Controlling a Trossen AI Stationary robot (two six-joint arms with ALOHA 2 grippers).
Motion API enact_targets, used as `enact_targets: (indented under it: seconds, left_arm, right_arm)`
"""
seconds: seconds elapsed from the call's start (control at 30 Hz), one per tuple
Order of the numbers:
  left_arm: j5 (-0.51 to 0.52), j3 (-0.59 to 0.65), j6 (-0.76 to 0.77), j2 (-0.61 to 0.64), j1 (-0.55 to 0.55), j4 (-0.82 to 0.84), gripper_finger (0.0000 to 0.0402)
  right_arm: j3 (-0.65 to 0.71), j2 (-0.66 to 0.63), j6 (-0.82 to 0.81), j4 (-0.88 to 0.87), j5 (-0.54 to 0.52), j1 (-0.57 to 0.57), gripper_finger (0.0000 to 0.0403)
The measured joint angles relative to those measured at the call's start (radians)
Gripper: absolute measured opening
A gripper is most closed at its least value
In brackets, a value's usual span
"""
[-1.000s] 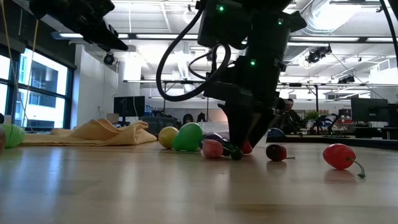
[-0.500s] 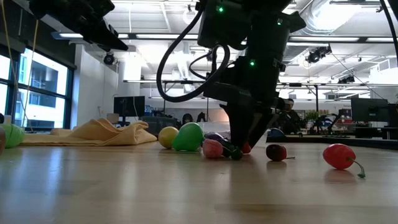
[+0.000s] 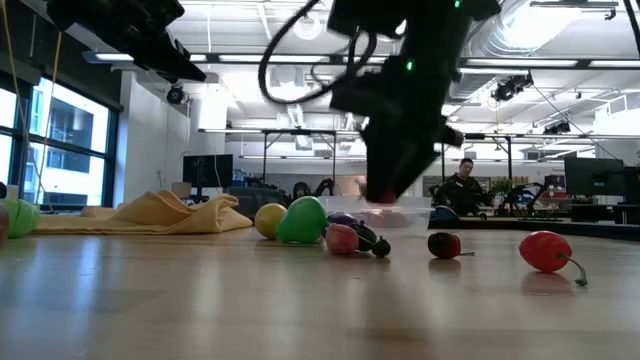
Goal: Pick and placing Produce into tupperware
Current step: Put the red strawberry into the transparent container
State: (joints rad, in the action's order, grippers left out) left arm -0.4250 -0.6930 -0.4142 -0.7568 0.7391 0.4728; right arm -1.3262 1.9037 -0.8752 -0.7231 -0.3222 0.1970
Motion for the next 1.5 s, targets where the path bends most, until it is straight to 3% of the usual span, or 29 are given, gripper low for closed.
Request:
enact_targets:
  seconds: [0.27, 0.4, 0.6, 0.73, 0.9, 1.2, 1.5]
  left_arm:
    - [0.000, 0.000, 0.000, 0.000, 0.000, 0.000, 0.0003]
    - [0.000, 0.000, 0.000, 0.000, 0.000, 0.000, 0.0003]
    - [0.000, 0.000, 0.000, 0.000, 0.000, 0.000, 0.0003]
    - [0.000, 0.000, 0.000, 0.000, 0.000, 0.000, 0.0003]
    - [0.000, 0.000, 0.000, 0.000, 0.000, 0.000, 0.0003]
    - [0.000, 0.000, 0.000, 0.000, 0.000, 0.000, 0.0003]
    - [0.000, 0.000, 0.000, 0.000, 0.000, 0.000, 0.0003]
  right_arm:
    - [0.000, -0.168, 0.082, -0.006, -0.179, -0.039, 0.0122]
    - [0.000, -0.236, 0.145, 0.007, -0.211, -0.105, 0.0122]
    - [0.000, -0.242, 0.259, 0.055, -0.076, -0.271, 0.0122]
    - [0.000, -0.182, 0.337, 0.056, 0.070, -0.378, 0.0122]
    - [0.000, -0.101, 0.410, 0.058, 0.174, -0.451, 0.0122]
    - [0.000, 0.011, 0.475, 0.061, 0.242, -0.487, 0.0122]
    - [-0.002, 0.025, 0.492, 0.061, 0.248, -0.487, 0.0122]
